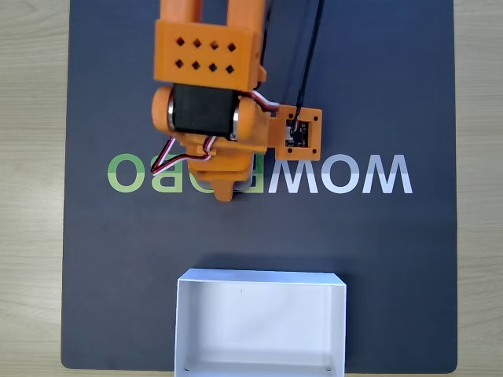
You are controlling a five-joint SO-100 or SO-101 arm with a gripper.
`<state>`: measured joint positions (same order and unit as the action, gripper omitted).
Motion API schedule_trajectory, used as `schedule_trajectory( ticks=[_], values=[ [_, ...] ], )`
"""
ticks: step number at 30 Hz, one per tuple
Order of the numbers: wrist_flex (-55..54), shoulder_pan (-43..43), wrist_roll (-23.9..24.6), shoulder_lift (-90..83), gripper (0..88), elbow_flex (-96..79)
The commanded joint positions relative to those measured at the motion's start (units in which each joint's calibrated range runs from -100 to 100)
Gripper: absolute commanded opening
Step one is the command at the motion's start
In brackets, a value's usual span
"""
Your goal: Grab the usb to bin
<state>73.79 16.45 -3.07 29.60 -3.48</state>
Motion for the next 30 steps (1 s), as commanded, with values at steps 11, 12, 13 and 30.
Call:
schedule_trajectory(
  ticks=[11,12,13,30],
  values=[
    [-0.7,-8.6,-0.2,-29.0,13.3,10.0],
    [-0.7,-9.3,-0.1,-31.2,13.3,10.0],
    [-0.7,-9.8,0.0,-33.4,13.3,9.5],
    [-1.6,-4.3,0.0,-52.4,13.3,3.3]
  ],
)
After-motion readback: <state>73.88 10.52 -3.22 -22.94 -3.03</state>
